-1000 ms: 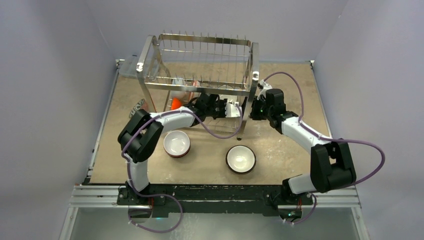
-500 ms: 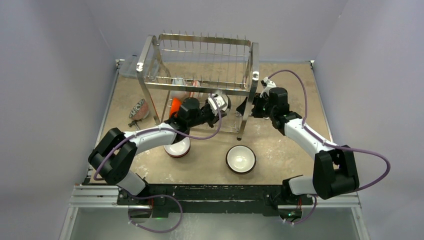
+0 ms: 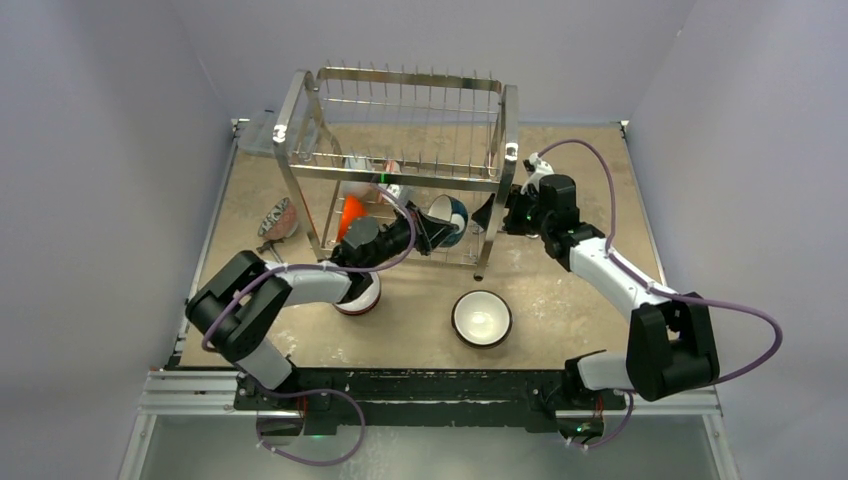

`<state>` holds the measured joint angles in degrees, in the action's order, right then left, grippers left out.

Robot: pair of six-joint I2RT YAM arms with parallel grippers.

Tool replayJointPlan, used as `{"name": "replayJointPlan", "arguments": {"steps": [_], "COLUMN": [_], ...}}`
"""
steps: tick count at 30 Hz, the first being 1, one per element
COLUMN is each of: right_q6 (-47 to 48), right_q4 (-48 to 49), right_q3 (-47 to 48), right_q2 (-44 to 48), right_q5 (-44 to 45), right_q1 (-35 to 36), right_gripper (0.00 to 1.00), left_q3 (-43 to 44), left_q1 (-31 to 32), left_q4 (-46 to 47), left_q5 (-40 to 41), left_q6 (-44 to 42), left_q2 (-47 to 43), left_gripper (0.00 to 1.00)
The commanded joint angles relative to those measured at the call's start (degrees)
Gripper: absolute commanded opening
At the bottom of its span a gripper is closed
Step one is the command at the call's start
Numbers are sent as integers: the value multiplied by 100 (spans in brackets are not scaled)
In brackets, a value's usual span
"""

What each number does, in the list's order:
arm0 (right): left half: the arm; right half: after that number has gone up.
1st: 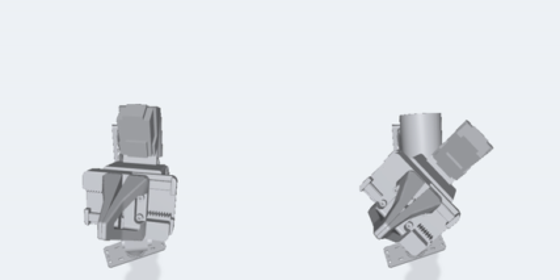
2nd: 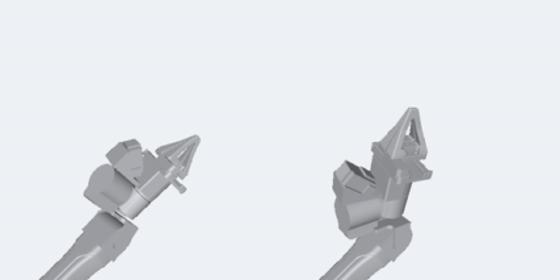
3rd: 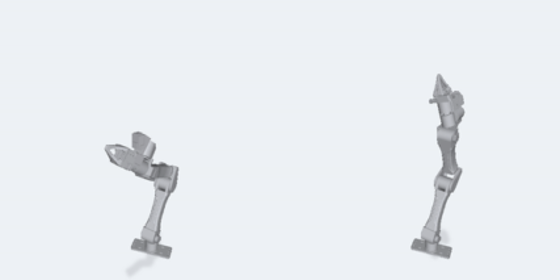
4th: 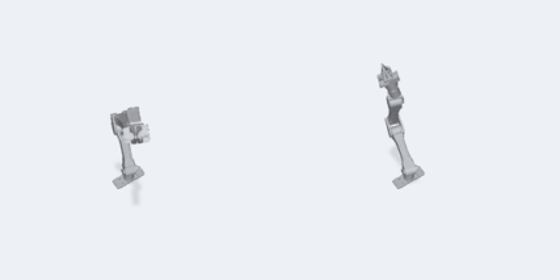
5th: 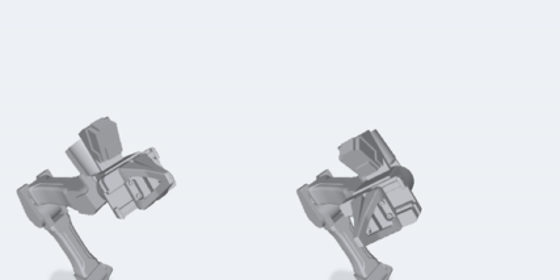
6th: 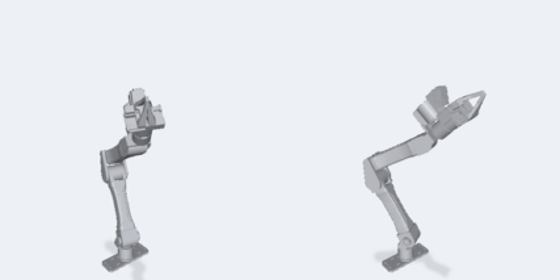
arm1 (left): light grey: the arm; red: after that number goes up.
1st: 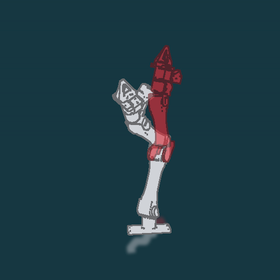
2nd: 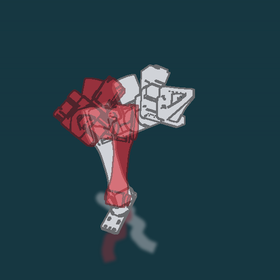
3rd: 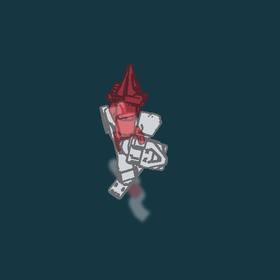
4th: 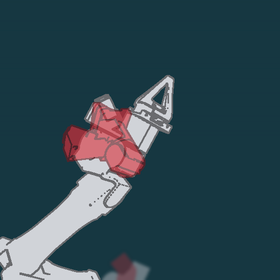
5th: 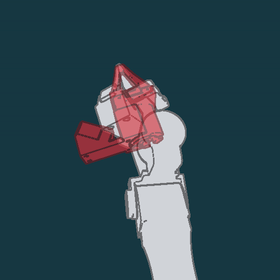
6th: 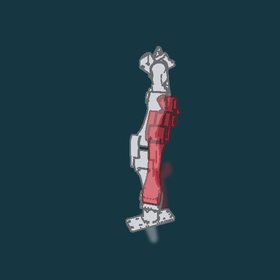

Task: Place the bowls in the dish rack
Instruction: Pick up the bowl from the dish rack.

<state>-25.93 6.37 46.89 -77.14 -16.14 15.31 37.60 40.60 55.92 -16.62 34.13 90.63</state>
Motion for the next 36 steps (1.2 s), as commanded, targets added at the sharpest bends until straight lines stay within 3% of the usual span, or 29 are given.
{"name": "replayJointPlan", "arguments": {"steps": [1, 6, 9, 19, 26, 36], "right_q6": [-56, -94, -92, -62, -19, 48], "right_q4": [157, 172, 171, 176, 92, -23], "right_q3": [-13, -5, -4, -65, -41, -41], "right_q2": [277, 357, 398, 487, 628, 797], "right_q5": [-13, 37, 73, 191, 474, 786], "right_q1": [-48, -93, -125, -199, -212, -213], "right_gripper": [96, 97, 97, 98, 98, 98], "left_q3": [248, 678, 969, 1859, 2611, 2987], "left_q1": [-352, -539, -583, -665, -782, -791], "left_q4": [2321, 3626, 3846, 2985, 2519, 1929], "left_q5": [-34, -254, -252, -199, -353, -253], "left_q6": [1784, 2920, 3208, 3449, 4101, 4441], "left_q2": [518, 1495, 1873, 2312, 2780, 3050], "left_gripper": [0, 0, 0, 0, 0, 0]}}
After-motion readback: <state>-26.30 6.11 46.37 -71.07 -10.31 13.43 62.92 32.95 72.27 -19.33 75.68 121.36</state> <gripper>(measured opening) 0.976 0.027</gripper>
